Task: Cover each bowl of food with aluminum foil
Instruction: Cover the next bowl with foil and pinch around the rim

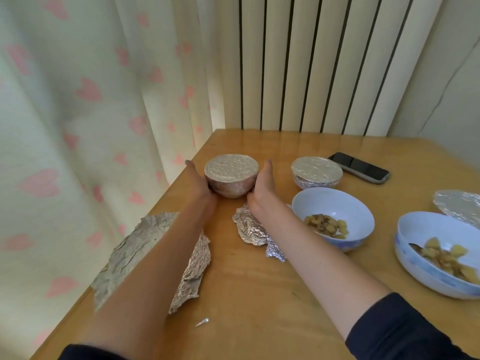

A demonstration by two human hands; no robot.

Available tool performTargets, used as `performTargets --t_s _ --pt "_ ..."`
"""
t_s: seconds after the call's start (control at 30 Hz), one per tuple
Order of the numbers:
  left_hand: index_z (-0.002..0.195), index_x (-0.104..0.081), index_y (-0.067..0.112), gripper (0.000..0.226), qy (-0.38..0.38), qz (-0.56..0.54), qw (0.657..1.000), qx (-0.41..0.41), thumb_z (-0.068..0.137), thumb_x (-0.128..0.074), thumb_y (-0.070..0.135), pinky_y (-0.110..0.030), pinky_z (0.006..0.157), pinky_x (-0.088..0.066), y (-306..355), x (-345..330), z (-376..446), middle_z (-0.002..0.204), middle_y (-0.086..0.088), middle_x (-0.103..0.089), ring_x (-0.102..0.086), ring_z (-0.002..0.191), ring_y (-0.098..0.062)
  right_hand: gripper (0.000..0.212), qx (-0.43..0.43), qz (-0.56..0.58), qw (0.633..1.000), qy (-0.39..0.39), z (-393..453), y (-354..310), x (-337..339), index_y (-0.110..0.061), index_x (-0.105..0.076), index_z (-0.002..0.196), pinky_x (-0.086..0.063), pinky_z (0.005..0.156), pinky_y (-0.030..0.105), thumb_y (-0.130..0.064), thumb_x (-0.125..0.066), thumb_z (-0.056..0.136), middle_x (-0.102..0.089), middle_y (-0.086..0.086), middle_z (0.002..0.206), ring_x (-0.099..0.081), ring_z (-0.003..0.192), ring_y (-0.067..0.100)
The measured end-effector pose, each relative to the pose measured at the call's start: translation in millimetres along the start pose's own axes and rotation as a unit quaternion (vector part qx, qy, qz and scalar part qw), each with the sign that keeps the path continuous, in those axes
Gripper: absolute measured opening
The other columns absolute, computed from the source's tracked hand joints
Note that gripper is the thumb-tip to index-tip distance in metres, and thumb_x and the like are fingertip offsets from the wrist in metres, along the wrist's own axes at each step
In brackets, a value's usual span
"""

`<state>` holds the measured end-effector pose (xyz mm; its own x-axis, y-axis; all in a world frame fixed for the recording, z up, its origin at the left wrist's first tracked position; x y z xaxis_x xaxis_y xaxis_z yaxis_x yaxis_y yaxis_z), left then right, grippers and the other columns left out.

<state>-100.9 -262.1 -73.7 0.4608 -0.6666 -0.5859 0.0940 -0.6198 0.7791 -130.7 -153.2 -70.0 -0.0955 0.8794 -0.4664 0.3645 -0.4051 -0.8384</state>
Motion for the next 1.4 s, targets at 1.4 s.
performTargets --t_s 1.4 --pt "0.126 -0.055 0.014 0.034 -0.132 0.381 0.903 -0.15 0.102 -0.042 0.035 -0.03 0.098 -0.041 -159 -140 -235 0.121 0.0 -0.063 -0.055 0.118 -0.02 0.044 0.284 -0.183 0.917 0.211 -229 -69 257 -0.018 -0.04 0.14 -0.035 0.098 0.024 -0.032 -0.044 0.099 -0.052 -0.007 0.13 -0.045 0.122 0.01"
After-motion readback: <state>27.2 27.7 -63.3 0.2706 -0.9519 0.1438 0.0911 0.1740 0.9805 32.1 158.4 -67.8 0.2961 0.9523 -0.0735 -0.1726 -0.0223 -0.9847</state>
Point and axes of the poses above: each hand's wrist, its own z-axis towards the middle knuckle, its own x-axis out of the back of the hand, y = z × x, the point moved 5 cm from there along z, towards the middle knuckle
